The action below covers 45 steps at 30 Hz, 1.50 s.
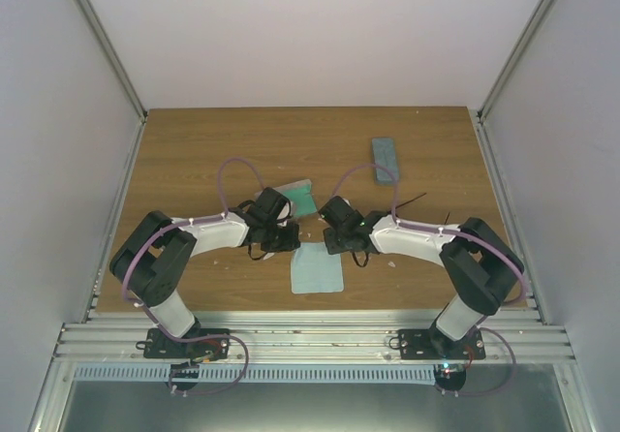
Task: Organize the sunglasses
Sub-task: Fold the glasses cleaning cloth at the center of the board.
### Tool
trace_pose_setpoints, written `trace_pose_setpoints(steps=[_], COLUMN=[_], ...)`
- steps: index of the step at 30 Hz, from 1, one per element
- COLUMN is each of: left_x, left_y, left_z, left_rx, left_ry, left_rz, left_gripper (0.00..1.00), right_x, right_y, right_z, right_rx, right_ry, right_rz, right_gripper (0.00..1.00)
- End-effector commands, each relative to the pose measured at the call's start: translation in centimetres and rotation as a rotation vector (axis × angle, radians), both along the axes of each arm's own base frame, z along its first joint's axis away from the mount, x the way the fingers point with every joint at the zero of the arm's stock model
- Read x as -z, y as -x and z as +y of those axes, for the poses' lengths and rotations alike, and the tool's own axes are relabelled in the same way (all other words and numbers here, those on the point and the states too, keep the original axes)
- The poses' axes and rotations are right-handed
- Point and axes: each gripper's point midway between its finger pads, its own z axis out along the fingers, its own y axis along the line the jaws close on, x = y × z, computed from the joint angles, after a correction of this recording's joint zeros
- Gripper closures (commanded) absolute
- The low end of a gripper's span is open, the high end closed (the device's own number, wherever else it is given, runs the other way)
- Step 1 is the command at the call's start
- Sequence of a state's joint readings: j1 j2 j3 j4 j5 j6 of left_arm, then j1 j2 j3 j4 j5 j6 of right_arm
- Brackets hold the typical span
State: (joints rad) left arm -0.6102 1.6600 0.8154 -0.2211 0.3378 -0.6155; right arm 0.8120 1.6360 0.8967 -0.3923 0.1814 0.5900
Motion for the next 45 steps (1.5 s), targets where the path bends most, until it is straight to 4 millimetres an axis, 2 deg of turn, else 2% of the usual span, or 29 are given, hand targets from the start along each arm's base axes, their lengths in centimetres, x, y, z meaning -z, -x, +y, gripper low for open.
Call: trace_pose_setpoints(steps=[1,7,11,16,20,25,29,36,45], left_x=[-1.1,-1.0,-0.9,-0.8,-1.0,-2.0,-3.0,-3.5,-2.3], left_y=[-1.0,-0.9,-0.9,-1.0,-1.0,-1.0,-0.6,0.9,3.6], left_z=[-0.6,-0.6,-0.6,-0.6,-0.7,-1.0,-1.1,-0.9,0.1], left_rx=[0.01,0.014,0.011,0.011,0.013,0.027,0.044,0.077,0.114], left_ry=[0.029,0.028,0.027,0.028,0.033,0.053,0.08,0.116,0.122], left_rz=[-0.04,-0.037,-0.032,-0.032,-0.035,-0.053,-0.065,-0.06,-0.012], left_gripper=[1.0,1.0,1.0,1.0,1.0,1.0,1.0,1.0,1.0], right_x=[0.6,1.9,2.6,3.4,2.7,0.8,-0.2,-0.5,0.1], right_y=[-0.4,0.4,1.1,1.5,1.0,0.1,0.2,1.6,4.1], right_z=[0.4,1.0,0.9,0.3,0.3,0.6,0.8,0.6,0.3], right_rx=[-0.013,-0.063,-0.077,-0.069,-0.053,-0.038,-0.042,-0.066,-0.106], right_ry=[0.011,0.013,0.035,0.059,0.053,0.023,-0.005,-0.05,-0.105], right_rz=[0.016,0.071,0.098,0.116,0.086,0.029,0.013,0.039,0.105], right_gripper=[0.61,0.64,0.73,0.91,0.99,1.0,1.0,0.99,1.0])
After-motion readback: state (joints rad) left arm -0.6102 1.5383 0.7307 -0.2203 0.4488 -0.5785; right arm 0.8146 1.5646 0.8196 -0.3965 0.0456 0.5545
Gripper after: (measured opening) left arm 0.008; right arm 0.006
